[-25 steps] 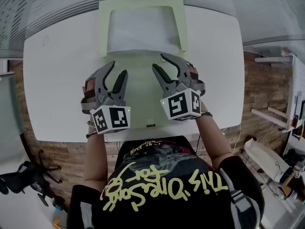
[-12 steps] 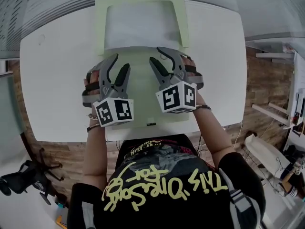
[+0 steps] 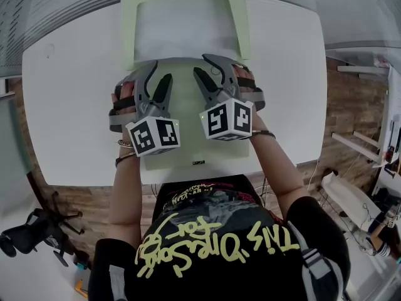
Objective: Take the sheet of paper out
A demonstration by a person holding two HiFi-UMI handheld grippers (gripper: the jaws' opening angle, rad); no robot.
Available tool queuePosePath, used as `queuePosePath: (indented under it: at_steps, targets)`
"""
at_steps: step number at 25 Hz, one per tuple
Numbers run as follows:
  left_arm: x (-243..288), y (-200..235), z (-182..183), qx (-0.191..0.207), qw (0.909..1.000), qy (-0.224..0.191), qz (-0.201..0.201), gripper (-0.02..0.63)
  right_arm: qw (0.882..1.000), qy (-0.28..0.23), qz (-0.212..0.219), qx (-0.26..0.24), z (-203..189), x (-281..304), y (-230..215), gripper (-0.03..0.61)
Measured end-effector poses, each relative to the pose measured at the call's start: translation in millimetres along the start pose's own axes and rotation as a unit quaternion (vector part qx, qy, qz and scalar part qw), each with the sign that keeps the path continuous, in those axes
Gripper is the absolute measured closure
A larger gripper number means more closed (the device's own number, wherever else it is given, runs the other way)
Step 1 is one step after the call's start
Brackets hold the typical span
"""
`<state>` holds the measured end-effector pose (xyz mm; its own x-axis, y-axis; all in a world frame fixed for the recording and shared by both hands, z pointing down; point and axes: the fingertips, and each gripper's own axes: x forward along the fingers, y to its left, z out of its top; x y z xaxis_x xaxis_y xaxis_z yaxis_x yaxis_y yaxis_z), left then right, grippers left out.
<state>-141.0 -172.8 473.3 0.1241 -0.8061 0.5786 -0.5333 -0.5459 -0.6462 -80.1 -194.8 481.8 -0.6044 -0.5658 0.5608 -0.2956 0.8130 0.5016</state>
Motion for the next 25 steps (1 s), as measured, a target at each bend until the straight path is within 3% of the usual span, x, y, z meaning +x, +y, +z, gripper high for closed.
queuePosePath:
  at_steps: [25]
  targets:
    - [42,-6,0,0.055,0.9973,0.034,-0.033,0.408,0.995,0.041,0.039,-0.076,-10,36,4,0.423]
